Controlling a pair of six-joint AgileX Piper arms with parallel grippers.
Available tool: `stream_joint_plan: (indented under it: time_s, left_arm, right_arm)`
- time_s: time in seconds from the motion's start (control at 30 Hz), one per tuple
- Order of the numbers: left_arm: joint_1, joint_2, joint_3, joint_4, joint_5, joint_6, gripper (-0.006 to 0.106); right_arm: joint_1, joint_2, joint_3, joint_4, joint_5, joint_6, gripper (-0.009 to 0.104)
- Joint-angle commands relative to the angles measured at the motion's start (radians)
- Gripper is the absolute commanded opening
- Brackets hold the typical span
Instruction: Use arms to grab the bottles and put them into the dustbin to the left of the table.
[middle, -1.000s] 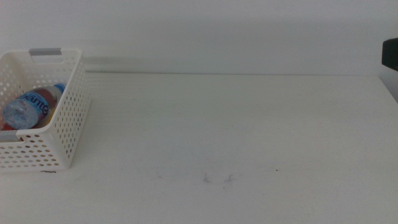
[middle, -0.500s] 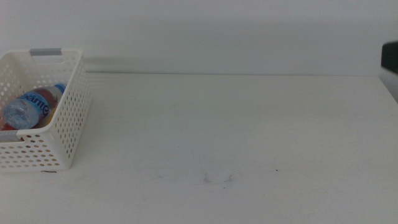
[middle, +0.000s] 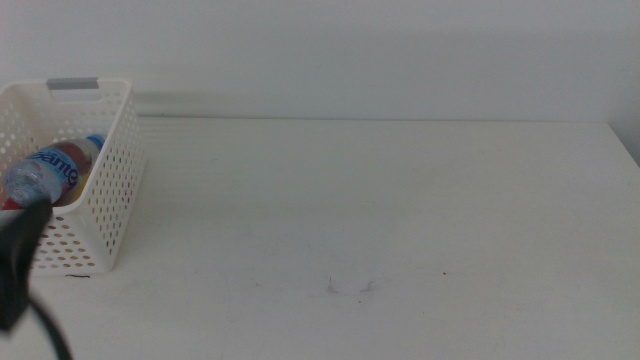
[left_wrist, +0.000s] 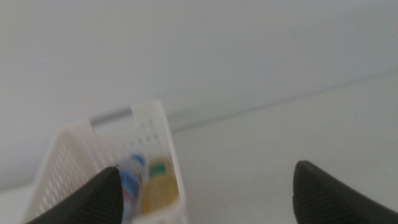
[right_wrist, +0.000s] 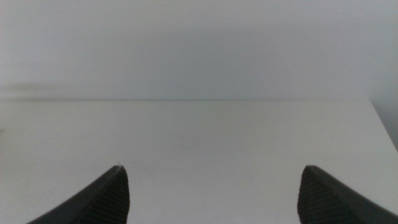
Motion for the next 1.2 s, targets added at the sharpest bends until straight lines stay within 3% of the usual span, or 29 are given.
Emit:
stream_joint_plan:
  time_s: [0.0, 0.13, 0.33, 0.83, 1.17]
  left_arm:
    - [0.006, -0.094, 0.115, -0.030, -0.032, -0.009, 0.094]
    - [0.006, -0.259, 0.269, -0.035, -0.059, -0.009, 0.094]
    - [0.008, -0.418, 0.394, -0.033, -0.059, -0.009, 0.094]
    - [0.118, -0.421, 0.442, -0.044, -0.077, -0.009, 0.094]
    - [0.125, -0.421, 0.442, -0.021, -0.077, -0.007, 0.094]
  right_arm:
    - [-0.087, -0.085, 0.114, 0.054, -0.042, -0.002, 0.074]
    - [-0.199, -0.249, 0.260, 0.058, -0.042, -0.002, 0.074]
    - [-0.222, -0.393, 0.403, 0.056, -0.045, -0.002, 0.074]
    - [-0.222, -0.393, 0.493, 0.053, -0.089, -0.002, 0.074]
    - [-0.222, -0.393, 0.493, 0.059, -0.088, -0.002, 0.074]
